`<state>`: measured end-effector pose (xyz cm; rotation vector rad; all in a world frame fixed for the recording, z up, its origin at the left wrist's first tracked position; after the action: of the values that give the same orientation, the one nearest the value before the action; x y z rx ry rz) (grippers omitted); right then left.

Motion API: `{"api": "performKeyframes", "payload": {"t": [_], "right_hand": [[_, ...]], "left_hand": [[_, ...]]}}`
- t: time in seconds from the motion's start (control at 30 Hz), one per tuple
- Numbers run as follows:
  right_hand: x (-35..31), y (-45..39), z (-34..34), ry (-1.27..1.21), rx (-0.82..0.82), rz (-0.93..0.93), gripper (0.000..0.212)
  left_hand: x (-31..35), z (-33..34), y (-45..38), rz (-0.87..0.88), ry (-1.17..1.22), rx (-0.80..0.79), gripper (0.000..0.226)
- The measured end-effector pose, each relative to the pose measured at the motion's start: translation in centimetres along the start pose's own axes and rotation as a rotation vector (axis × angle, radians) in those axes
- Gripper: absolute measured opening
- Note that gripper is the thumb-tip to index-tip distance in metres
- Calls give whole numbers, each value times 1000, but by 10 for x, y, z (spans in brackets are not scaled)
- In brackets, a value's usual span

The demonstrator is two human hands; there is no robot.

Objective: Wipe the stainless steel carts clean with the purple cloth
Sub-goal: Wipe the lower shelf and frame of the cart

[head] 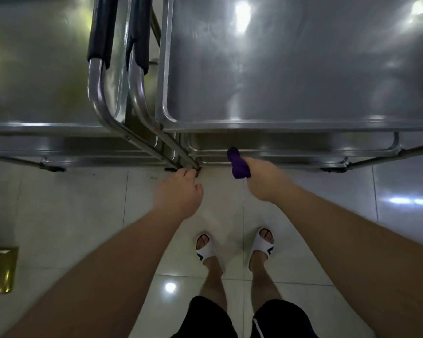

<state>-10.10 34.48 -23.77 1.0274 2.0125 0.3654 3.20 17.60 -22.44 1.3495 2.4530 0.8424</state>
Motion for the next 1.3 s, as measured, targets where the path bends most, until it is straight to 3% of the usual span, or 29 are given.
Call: {"api": "performKeyframes", "payload": {"t": [0.23,0.43,0.53,0.63,0.7,0.77,0.83,0.93,1.0,1.07,1.17,1.3], "right_hand": [[2,-60,34,-54,100,-2,20],[12,-127,51,-6,106,72,50],[16,-148,47,-2,177,-15,47],[14,-168,43,-25,266,-100,30],[12,-187,41,-43,315,-135,37],[7,-210,38,-51,362,-145,48],[0,-234,35,-45,436,-159,54],[-13,-265,37,-17,575,-248,51],[-21,-290,53,-21,545,-319,49],[-28,-320,82,36,391,-368,47],[-31,-352,130,265,177,-396,68],[-30,-358,145,342,217,-466,72]], "left_hand": [[-44,42,-59,-74,126,-28,51],[-77,85,-112,-186,275,38,46],[-94,100,-141,-261,290,46,44],[-103,99,-164,-220,510,191,36],[-103,90,-180,-156,769,323,27],[-106,84,-197,-182,1003,416,33],[-113,81,-213,-236,1120,512,38],[-114,80,-232,-162,1264,655,22],[-111,83,-240,-83,1350,727,15],[-113,91,-246,-49,1418,799,29],[-111,93,-253,12,1462,943,45],[-112,91,-256,29,1520,1093,49]]}}
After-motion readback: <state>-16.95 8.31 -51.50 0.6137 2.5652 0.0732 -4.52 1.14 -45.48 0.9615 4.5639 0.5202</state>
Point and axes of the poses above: each hand's wrist, its own y-axis away from the middle knuckle, its own z-axis out of the palm, x = y × z, the point moved 9 cm from there along -y, towards the middle knuckle, and after that the axes turned 2 degrees about -z, right-handed, at the moved point
